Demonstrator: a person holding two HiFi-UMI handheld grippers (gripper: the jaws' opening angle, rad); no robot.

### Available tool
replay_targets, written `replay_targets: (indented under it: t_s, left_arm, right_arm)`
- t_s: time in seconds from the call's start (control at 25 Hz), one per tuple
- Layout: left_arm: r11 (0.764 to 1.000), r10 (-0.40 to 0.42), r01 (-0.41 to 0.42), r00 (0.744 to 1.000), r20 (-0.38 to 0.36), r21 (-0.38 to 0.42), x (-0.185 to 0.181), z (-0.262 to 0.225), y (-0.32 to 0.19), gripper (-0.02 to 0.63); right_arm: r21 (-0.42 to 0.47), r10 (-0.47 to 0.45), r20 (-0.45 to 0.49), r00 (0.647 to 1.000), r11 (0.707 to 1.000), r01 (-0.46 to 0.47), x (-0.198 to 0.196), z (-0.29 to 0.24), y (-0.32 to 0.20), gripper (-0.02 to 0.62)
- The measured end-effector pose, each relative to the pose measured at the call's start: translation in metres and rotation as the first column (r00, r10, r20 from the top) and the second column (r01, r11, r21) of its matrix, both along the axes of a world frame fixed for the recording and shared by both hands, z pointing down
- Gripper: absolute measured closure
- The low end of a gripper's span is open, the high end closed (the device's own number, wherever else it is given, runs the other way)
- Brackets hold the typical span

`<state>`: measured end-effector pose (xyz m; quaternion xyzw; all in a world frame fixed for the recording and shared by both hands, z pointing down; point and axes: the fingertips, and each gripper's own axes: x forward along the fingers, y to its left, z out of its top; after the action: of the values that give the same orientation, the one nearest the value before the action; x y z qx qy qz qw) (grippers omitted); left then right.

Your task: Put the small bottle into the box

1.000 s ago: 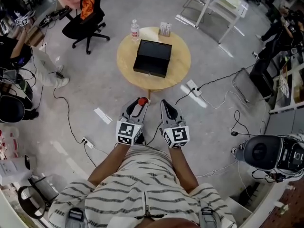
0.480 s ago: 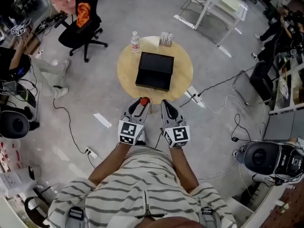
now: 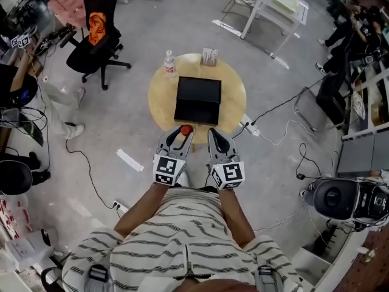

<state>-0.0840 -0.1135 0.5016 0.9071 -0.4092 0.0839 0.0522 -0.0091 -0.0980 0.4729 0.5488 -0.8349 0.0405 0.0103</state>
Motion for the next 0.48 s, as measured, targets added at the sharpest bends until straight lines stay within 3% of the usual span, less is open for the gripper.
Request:
replay_targets:
  t_s: [0.48]
  left_arm:
    - [1.0, 0.001, 0.0, 1.0, 0.022, -0.023, 0.009, 0.009, -0.023, 0.457]
  right_arm:
    - [-0.015, -0.007, -0.006, 1.0, 1.0, 0.007, 0.008, 0.004, -0.024, 0.586]
